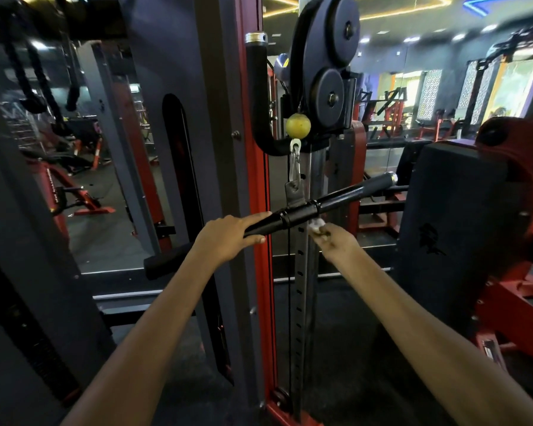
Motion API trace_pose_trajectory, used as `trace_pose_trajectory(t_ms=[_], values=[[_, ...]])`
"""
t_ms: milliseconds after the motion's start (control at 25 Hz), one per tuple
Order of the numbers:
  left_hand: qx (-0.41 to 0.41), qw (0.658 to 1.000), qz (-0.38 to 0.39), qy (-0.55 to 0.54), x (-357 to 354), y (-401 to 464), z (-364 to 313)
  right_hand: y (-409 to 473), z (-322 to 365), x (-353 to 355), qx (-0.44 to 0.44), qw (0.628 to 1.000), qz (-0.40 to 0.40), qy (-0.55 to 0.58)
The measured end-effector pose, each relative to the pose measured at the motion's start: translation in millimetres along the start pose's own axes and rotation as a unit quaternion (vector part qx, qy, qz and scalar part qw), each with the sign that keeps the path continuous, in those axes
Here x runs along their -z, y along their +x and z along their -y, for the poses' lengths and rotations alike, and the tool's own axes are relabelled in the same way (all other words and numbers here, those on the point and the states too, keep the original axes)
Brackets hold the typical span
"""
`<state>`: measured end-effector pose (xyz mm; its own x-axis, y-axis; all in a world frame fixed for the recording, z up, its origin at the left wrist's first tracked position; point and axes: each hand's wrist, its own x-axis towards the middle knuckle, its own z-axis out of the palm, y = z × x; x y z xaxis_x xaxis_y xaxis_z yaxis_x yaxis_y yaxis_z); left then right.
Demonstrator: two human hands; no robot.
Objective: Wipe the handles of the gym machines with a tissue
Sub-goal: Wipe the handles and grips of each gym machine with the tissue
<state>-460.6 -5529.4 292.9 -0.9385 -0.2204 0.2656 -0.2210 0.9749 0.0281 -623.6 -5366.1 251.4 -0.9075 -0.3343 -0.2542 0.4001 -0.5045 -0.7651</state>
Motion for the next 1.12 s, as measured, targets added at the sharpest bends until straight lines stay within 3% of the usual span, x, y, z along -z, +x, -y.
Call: trace_pose_trajectory(t_ms=[80, 200, 280, 360, 440, 560, 760, 880, 920, 960, 1040, 1080, 1120], values=[[0.001, 1.0, -0.001, -0.006, 1.4, 3.2, -0.2, -2.1, 33.1, -2.0, -0.066, 0.997, 0.001, 0.036], [0.005, 0.999, 0.011, -0.034, -3.7, 2.0, -2.8, -6.1, 75.2, -1.7, -0.005, 0.999, -0.011, 0.033], [0.008, 0.999, 0.011, -0.046, -11.4, -2.4, -4.9, -7.7, 63.2, 1.0, 0.011, 0.996, -0.02, 0.081], [0.005, 0.999, 0.001, -0.045, -13.2, -2.5, -6.1, -11.9, 50.9, -3.0, -0.074, 0.996, -0.012, 0.054], [-0.001, 0.999, -0.013, -0.039, -10.1, 1.1, -5.9, -6.5, 66.9, -3.7, -0.083, 0.996, -0.012, 0.038], [-0.004, 0.999, -0.019, -0.033, -9.5, 2.7, -6.0, -5.1, 84.9, 3.5, -0.003, 0.992, -0.1, 0.082], [-0.004, 1.0, -0.025, -0.018, -10.0, 1.4, -6.5, -29.0, 46.2, -12.6, -0.023, 0.996, 0.021, -0.082], [-0.005, 0.999, -0.025, -0.024, -7.3, 0.9, -6.3, -22.7, 81.7, -2.8, 0.05, 0.996, -0.073, -0.005], [-0.005, 0.999, -0.026, -0.022, -8.2, -0.1, -6.6, -24.8, 85.9, 1.6, 0.097, 0.99, -0.1, -0.025], [-0.005, 0.999, -0.029, -0.017, -9.7, -1.2, -6.9, -30.1, 80.4, 2.5, 0.137, 0.978, -0.117, -0.103], [-0.003, 0.999, -0.035, -0.008, -10.5, -1.4, -6.8, -41.0, 46.8, 1.4, 0.238, 0.907, -0.099, -0.333], [-0.001, 0.999, -0.038, -0.009, -10.3, -1.3, -6.5, -49.7, 23.8, -0.7, 0.318, 0.845, -0.048, -0.427], [0.001, 0.999, -0.041, -0.009, -10.2, -1.0, -6.5, -58.3, 0.3, -0.1, 0.412, 0.757, 0.03, -0.506]])
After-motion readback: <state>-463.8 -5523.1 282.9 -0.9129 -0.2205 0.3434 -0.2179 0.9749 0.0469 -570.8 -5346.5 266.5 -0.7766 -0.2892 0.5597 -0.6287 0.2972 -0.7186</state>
